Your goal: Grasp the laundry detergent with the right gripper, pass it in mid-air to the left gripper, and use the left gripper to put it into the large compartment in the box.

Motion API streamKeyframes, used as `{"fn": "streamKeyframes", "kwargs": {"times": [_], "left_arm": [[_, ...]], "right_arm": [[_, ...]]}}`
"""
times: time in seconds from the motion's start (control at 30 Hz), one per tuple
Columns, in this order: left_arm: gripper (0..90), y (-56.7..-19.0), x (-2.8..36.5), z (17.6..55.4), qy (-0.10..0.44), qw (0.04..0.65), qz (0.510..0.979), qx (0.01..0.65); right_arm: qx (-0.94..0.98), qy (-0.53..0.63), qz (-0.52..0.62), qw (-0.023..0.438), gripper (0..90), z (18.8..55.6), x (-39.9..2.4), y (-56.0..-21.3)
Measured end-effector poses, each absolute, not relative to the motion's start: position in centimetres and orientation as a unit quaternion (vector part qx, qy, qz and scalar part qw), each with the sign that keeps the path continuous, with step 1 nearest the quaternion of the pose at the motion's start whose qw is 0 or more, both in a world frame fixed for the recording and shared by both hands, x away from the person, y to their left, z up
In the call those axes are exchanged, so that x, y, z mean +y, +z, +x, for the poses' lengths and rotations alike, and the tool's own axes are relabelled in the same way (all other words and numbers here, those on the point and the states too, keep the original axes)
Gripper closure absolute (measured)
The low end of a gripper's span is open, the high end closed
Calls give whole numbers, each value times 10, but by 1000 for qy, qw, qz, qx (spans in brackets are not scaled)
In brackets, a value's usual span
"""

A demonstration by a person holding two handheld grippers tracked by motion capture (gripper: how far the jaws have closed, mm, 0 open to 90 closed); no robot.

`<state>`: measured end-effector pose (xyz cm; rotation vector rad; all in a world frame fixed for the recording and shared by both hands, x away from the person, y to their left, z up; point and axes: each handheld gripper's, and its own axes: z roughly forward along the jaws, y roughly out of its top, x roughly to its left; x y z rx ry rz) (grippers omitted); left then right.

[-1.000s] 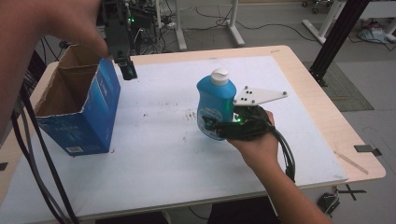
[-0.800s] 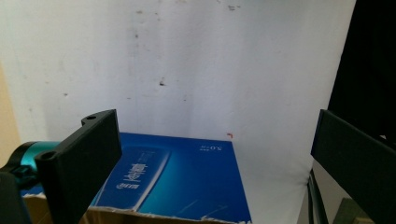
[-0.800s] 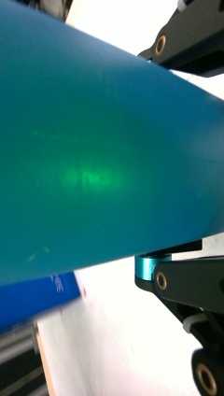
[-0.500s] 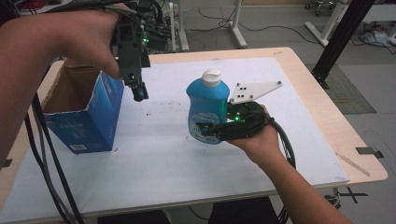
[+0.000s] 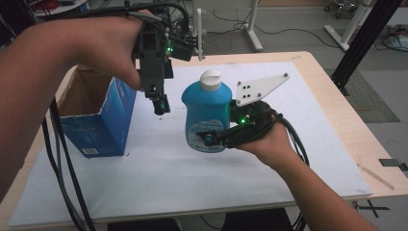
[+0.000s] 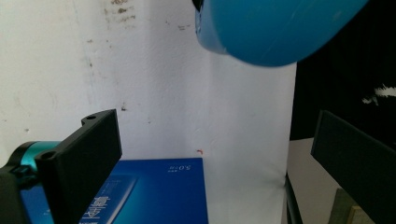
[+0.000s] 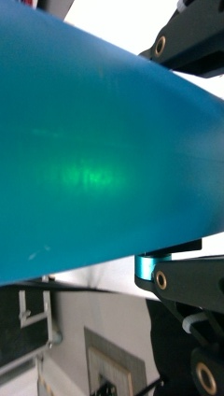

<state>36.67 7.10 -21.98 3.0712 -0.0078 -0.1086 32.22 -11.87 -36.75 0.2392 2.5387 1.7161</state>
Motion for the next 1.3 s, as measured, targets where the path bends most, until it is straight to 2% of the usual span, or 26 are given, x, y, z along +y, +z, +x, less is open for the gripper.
{"fn": "streamKeyframes", "kwargs": {"times": [0.33, 1.3], "left_arm": [[16, -215, 59, 355, -43, 41, 998, -18], [17, -220, 40, 345, -37, 36, 998, -38]], "right_arm": [[830, 557, 40, -10, 447, 329, -107, -364], [834, 550, 10, -39, 448, 340, -79, -362]]}}
